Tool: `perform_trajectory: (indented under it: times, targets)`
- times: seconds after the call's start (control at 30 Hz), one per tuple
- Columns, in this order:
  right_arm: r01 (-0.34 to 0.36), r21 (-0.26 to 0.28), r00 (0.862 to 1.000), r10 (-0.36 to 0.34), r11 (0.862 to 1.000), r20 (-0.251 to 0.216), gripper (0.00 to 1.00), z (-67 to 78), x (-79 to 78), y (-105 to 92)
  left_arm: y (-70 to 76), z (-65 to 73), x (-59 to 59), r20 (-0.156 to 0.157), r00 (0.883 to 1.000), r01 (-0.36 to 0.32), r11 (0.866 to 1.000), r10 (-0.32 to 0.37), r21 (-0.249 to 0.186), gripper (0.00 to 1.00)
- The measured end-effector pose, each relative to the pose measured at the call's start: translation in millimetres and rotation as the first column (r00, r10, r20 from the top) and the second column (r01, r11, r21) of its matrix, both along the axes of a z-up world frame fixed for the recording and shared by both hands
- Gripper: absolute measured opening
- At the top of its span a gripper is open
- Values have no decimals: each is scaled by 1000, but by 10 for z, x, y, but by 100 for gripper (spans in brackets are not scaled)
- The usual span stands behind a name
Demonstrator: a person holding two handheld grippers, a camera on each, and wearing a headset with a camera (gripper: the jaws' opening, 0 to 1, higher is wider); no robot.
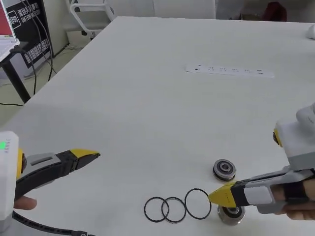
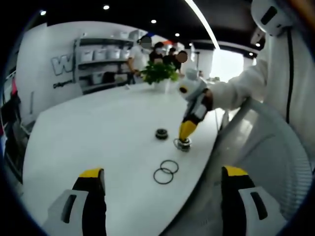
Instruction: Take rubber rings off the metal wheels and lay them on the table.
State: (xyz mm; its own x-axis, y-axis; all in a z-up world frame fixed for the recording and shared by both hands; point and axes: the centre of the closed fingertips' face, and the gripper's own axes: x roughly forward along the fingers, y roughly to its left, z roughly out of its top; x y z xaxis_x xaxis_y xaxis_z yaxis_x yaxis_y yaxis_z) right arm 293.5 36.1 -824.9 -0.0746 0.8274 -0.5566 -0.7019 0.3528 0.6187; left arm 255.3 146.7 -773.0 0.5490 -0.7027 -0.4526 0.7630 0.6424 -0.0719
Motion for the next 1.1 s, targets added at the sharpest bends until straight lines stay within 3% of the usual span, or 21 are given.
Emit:
perform_trajectory:
  times: [0.17, 0.3, 0.67, 0.83, 1.1]
  targets:
    - [-10, -22, 1000, 10, 1000, 5, 0, -83, 29, 35, 54, -18, -11, -4, 1000, -19, 1000, 19, 10, 97]
    - [-22, -95, 997, 29, 995, 77, 0, -204, 80, 2, 88, 1, -14, -1, 999, -34, 999, 34, 8, 96]
    - [-24, -116, 997, 32, 993, 68, 0, -273, 106, 17, 104, -17, -31, -3, 999, -45, 999, 45, 21, 95]
    - [-31, -137, 995, 44, 990, 91, 0, -308, 120, 0, 126, -7, -34, -2, 999, -52, 998, 52, 21, 95]
    - [-33, -142, 995, 46, 989, 90, 0, -330, 126, 14, 132, -21, -35, -7, 998, -56, 998, 56, 19, 93]
